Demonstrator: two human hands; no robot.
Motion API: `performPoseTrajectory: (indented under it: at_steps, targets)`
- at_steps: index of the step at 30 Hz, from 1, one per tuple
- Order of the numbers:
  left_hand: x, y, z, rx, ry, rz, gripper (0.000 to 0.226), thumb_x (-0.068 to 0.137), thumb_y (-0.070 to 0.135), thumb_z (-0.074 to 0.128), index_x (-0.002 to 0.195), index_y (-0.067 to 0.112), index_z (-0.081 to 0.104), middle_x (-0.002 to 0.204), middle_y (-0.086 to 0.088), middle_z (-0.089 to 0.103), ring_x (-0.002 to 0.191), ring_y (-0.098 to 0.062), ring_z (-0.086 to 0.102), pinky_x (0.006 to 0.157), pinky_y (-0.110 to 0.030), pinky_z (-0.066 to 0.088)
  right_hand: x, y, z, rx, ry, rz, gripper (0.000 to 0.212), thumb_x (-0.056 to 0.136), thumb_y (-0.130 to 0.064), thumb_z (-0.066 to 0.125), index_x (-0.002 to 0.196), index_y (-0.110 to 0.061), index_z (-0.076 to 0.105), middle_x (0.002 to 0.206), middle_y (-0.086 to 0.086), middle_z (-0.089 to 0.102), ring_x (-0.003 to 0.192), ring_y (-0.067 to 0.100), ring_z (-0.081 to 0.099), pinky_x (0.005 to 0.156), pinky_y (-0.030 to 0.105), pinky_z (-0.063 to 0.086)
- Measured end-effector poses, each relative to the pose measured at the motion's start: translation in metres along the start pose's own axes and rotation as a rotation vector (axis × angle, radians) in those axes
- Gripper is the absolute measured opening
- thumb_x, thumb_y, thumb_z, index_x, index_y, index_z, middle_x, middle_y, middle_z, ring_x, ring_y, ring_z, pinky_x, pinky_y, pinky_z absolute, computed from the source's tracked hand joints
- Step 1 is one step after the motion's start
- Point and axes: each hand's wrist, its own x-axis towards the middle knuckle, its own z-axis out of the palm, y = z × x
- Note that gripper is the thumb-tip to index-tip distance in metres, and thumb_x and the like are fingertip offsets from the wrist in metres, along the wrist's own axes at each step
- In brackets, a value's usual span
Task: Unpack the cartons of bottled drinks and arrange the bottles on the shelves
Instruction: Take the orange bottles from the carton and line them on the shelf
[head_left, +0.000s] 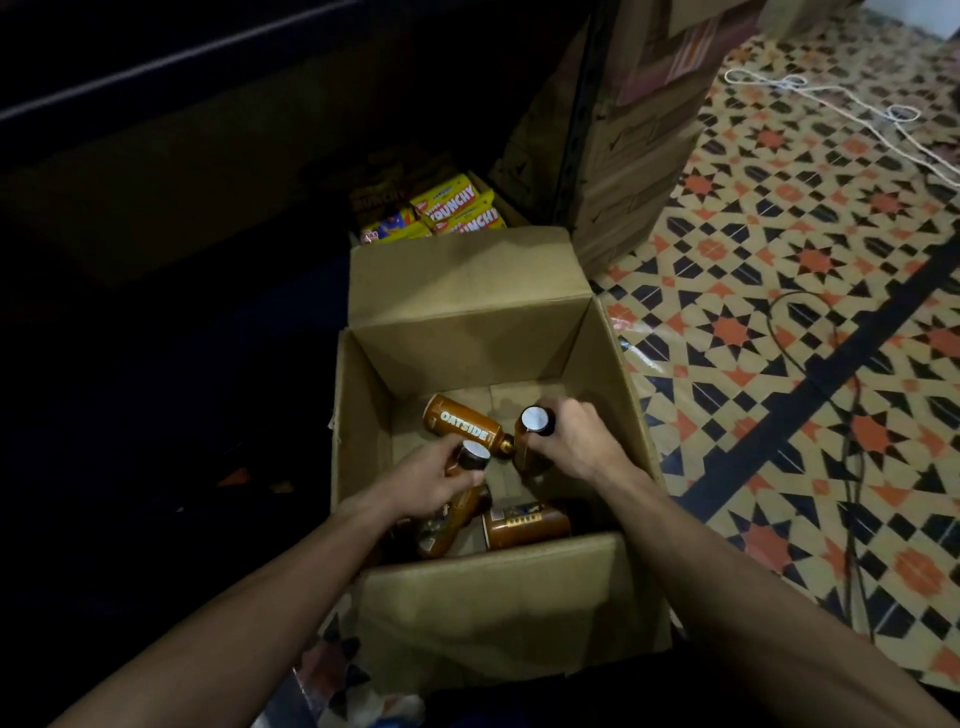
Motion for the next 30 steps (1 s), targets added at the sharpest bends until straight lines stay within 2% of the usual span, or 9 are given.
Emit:
performPoseTrajectory:
  at_steps: [2,5,8,11,16,19,24,30]
  targets:
    - [-0.006,0.003,-0.009,-0.056,0.079,0.017,0.052,0.093,0.041,0.062,0.140,0.025,0.047,0.130,0.009,0.058,0.115,-0.008,0.056,0.093,-0.028,0.048,-0.005,-0.004,-0.003,0.053,0.038,-0.022,0.026,0.088,-0.016,0.075,0.113,-0.014,0.068,0.104,-0.002,0.072,0.098,0.015,0.069,0.084,0.030,0.055]
    - [-0.017,0.013,-0.023,-0.162,0.192,0.078,0.042,0.092,0.037,0.065,0.132,0.027,0.055,0.116,0.016,0.063,0.101,0.001,0.062,0.087,-0.023,0.052,-0.014,-0.013,-0.007,0.127,0.099,-0.069,0.038,0.088,-0.017,0.075,0.125,-0.016,0.064,0.114,-0.003,0.069,0.107,0.012,0.065,0.088,0.026,0.051]
    - [-0.024,0.019,-0.037,-0.269,0.269,0.136,0.032,0.091,0.035,0.068,0.122,0.026,0.063,0.110,0.010,0.071,0.101,-0.005,0.068,0.096,-0.037,0.054,-0.024,-0.025,-0.010,0.195,0.160,-0.116,0.048,0.088,-0.018,0.076,0.133,-0.016,0.059,0.125,-0.002,0.066,0.111,0.007,0.058,0.086,0.019,0.046]
    - [-0.035,0.031,-0.054,-0.320,0.339,0.167,0.028,0.091,0.032,0.068,0.118,0.028,0.065,0.106,0.009,0.073,0.100,-0.005,0.069,0.094,-0.035,0.055,-0.034,-0.042,-0.020,0.317,0.244,-0.156,0.059,0.087,-0.021,0.078,0.140,-0.017,0.054,0.134,-0.001,0.064,0.119,0.007,0.057,0.094,0.020,0.046]
    - [-0.062,0.063,-0.082,-0.366,0.427,0.261,0.026,0.091,0.024,0.069,0.117,0.024,0.066,0.103,0.010,0.073,0.098,-0.004,0.070,0.084,-0.022,0.056,-0.051,-0.079,-0.044,0.420,0.323,-0.275,0.052,0.084,-0.024,0.082,0.132,-0.016,0.062,0.122,-0.005,0.069,0.107,0.001,0.060,0.081,0.008,0.044]
    - [-0.079,0.080,-0.101,-0.365,0.481,0.304,0.029,0.088,0.030,0.073,0.116,0.028,0.069,0.107,0.009,0.074,0.098,-0.004,0.070,0.090,-0.031,0.057,-0.060,-0.107,-0.065,0.413,0.386,-0.360,0.046,0.082,-0.025,0.083,0.124,-0.015,0.068,0.113,-0.007,0.071,0.105,0.005,0.065,0.084,0.013,0.048]
    - [-0.111,0.104,-0.134,-0.320,0.591,0.362,0.052,0.076,0.057,0.075,0.123,0.036,0.067,0.112,0.011,0.072,0.102,-0.007,0.069,0.090,-0.039,0.058,-0.075,-0.153,-0.096,0.402,0.449,-0.518,0.042,0.082,-0.031,0.082,0.122,-0.021,0.072,0.113,-0.010,0.072,0.103,0.000,0.064,0.090,0.023,0.053]
    - [-0.165,0.142,-0.178,-0.284,0.781,0.458,0.033,0.085,0.046,0.072,0.115,0.032,0.072,0.103,0.014,0.074,0.096,0.001,0.069,0.085,-0.026,0.055,-0.094,-0.215,-0.132,0.422,0.456,-0.669,0.041,0.085,-0.035,0.079,0.124,-0.024,0.070,0.110,-0.015,0.069,0.101,-0.005,0.062,0.084,0.014,0.051]
